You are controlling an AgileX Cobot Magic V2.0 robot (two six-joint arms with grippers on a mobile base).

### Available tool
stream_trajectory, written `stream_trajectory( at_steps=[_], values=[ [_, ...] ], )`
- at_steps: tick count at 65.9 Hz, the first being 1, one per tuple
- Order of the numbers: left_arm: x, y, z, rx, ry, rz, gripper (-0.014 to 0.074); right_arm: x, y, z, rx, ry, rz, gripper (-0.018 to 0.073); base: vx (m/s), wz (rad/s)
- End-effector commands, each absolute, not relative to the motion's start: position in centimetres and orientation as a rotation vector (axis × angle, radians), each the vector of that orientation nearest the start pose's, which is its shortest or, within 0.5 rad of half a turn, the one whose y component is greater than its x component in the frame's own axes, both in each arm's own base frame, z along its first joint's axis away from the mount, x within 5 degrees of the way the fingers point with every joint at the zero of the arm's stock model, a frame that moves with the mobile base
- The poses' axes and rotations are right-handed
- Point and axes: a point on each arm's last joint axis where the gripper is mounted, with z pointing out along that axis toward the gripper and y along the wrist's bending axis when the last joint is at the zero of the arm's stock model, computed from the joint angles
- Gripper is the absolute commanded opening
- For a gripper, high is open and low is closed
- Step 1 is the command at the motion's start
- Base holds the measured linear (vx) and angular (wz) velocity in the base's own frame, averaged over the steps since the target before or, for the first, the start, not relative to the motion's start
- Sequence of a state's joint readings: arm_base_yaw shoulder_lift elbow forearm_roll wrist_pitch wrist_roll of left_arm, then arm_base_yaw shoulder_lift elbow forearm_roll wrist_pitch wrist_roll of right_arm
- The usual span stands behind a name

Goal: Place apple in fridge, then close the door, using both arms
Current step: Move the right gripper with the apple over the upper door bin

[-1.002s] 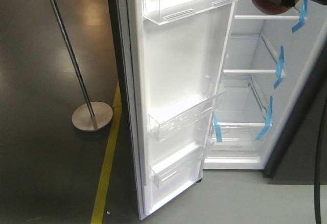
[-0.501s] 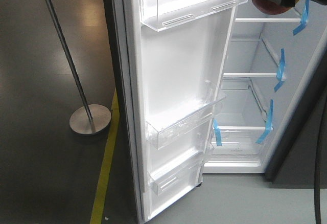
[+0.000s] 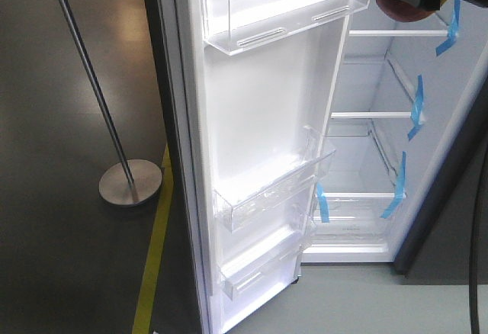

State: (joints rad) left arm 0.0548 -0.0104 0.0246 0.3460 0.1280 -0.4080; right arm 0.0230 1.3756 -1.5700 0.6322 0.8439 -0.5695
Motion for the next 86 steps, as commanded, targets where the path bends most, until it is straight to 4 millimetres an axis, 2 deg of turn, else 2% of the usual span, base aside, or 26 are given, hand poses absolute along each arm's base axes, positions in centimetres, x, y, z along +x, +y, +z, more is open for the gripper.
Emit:
stream_trajectory(
  at_steps=[1, 86],
  values=[
    [5.51, 0.44, 20.79, -0.104, 1.52, -0.002, -0.0006, 28.0, 4.55, 48.63, -0.384, 1.836, 0.399, 0.0122, 0.04, -0.02],
    [5.51, 0.44, 20.79, -0.104, 1.52, -0.002, -0.0006, 28.0, 4.55, 48.63, -0.384, 1.836, 0.399, 0.0122, 0.05, -0.02]
  ],
)
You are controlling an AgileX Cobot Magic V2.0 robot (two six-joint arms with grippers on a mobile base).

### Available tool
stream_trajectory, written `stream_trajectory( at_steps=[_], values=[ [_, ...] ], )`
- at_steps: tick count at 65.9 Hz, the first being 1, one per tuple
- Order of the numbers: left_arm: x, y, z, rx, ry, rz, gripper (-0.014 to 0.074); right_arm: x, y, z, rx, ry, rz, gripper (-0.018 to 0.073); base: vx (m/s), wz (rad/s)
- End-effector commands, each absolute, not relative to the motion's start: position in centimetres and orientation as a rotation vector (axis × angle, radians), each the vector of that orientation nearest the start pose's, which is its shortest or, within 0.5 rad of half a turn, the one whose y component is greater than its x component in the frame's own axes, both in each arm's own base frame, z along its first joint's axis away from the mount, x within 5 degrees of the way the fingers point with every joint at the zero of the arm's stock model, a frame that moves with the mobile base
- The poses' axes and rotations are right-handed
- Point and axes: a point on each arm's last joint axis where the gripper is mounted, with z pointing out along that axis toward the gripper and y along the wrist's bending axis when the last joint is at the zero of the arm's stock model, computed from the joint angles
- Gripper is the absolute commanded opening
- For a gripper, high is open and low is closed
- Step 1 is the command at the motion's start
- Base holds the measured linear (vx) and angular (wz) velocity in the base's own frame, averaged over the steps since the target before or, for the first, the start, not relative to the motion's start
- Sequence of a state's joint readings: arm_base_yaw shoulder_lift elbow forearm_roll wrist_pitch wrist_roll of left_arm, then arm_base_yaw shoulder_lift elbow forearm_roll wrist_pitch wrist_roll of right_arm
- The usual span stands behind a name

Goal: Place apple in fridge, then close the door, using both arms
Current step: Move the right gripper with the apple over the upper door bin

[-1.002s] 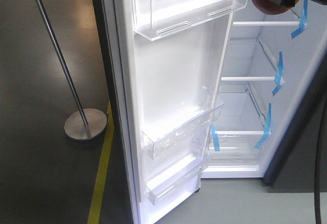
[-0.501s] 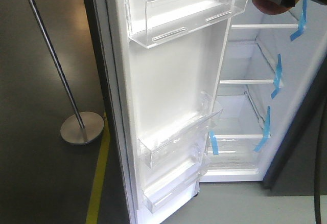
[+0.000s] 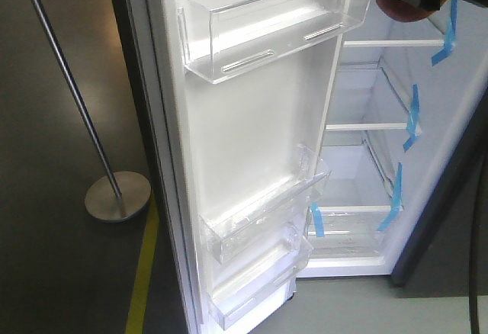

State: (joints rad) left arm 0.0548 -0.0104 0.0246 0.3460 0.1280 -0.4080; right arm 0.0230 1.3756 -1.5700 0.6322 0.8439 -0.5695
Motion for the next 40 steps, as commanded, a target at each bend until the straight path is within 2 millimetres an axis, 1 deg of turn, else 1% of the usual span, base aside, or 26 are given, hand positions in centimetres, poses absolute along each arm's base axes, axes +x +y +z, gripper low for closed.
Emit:
stream_trajectory(
  at_steps=[1, 40],
  values=[
    [5.51, 0.44, 20.79, -0.104, 1.52, -0.002, -0.0006, 28.0, 4.55, 48.63, -0.384, 1.836, 0.399, 0.0122, 0.05, -0.02],
    [5.51, 0.44, 20.79, -0.104, 1.52, -0.002, -0.0006, 28.0, 4.55, 48.63, -0.384, 1.836, 0.399, 0.0122, 0.04, -0.01]
  ],
)
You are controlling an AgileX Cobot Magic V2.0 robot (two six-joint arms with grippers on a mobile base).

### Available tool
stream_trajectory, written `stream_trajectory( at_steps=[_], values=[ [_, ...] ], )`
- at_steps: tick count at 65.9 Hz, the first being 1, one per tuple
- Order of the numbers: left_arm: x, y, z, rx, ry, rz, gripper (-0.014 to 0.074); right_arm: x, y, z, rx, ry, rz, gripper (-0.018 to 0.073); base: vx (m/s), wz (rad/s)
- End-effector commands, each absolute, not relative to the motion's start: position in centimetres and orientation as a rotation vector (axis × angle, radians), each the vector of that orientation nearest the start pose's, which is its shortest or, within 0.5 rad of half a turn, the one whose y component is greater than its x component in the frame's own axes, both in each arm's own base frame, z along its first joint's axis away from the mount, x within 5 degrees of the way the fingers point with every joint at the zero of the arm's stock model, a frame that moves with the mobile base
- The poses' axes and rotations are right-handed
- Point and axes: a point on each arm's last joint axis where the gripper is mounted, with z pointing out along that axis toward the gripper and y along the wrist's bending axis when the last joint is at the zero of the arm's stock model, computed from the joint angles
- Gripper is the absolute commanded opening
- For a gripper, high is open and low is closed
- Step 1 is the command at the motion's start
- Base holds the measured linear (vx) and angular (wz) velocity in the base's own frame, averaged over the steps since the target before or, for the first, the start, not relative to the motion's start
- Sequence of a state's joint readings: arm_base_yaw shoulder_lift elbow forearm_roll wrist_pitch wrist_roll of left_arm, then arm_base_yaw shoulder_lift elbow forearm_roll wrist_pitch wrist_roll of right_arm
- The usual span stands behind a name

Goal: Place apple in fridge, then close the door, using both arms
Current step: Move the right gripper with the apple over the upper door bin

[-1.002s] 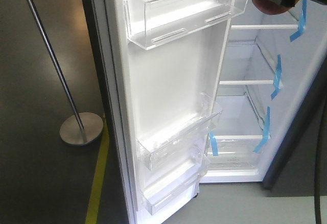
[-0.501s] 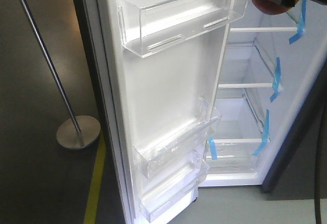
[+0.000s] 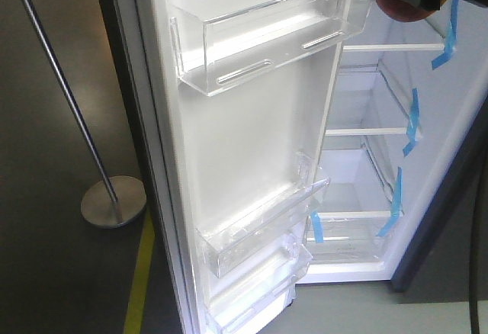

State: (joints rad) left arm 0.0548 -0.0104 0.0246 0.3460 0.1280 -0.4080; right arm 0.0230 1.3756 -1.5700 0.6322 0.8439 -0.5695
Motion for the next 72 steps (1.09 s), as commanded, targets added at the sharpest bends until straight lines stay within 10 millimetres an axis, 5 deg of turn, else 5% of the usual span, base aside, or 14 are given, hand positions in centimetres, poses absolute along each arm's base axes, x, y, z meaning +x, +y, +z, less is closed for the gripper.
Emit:
stream_trajectory(
  at_steps=[1, 72],
  values=[
    [5.51, 0.44, 20.79, -0.104, 1.52, -0.002, -0.0006, 28.0, 4.55, 48.63, -0.384, 1.836, 0.399, 0.0122, 0.04, 0.0],
    [5.51, 0.44, 20.79, -0.104, 1.52, -0.002, -0.0006, 28.0, 4.55, 48.63, -0.384, 1.836, 0.399, 0.0122, 0.02, 0.0]
  ],
)
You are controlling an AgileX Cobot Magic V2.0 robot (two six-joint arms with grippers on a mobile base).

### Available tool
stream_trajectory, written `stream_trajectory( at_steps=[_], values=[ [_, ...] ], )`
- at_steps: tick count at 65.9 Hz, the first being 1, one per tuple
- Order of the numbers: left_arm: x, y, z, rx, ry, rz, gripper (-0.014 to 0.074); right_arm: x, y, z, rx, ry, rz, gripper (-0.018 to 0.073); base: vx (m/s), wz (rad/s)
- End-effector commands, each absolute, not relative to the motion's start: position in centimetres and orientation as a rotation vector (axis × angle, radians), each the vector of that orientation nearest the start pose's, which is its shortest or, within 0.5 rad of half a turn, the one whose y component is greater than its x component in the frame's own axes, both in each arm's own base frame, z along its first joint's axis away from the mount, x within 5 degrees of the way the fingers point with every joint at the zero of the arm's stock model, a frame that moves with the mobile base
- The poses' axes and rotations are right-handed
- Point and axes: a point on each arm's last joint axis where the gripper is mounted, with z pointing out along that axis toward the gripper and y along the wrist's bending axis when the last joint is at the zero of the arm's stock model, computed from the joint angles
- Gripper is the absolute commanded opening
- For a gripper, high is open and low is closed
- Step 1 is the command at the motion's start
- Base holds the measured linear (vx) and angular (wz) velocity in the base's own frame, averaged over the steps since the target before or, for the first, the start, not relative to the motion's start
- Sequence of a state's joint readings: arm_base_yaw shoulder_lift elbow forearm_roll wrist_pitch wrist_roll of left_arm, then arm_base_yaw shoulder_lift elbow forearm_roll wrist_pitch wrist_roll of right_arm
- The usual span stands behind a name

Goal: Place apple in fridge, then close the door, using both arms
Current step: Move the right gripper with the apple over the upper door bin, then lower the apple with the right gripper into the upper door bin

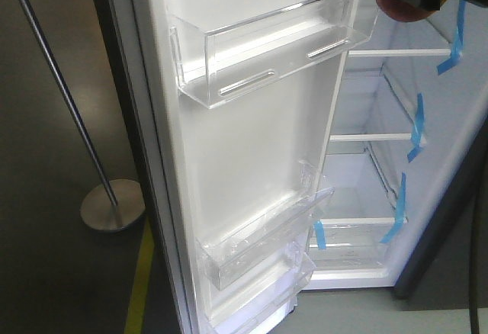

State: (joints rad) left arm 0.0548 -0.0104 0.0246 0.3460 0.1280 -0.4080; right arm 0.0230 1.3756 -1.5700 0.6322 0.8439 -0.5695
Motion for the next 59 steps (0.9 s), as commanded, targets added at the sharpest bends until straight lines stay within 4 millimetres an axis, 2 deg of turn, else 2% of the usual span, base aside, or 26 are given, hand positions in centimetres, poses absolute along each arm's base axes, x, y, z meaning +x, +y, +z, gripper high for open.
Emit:
stream_trajectory(
  at_steps=[1, 59],
  values=[
    [5.51, 0.44, 20.79, -0.104, 1.52, -0.002, -0.0006, 28.0, 4.55, 48.63, -0.384, 1.836, 0.399, 0.0122, 0.0, 0.0],
    [5.51, 0.44, 20.79, -0.104, 1.52, -0.002, -0.0006, 28.0, 4.55, 48.63, -0.384, 1.836, 0.399, 0.0122, 0.0, 0.0]
  ],
)
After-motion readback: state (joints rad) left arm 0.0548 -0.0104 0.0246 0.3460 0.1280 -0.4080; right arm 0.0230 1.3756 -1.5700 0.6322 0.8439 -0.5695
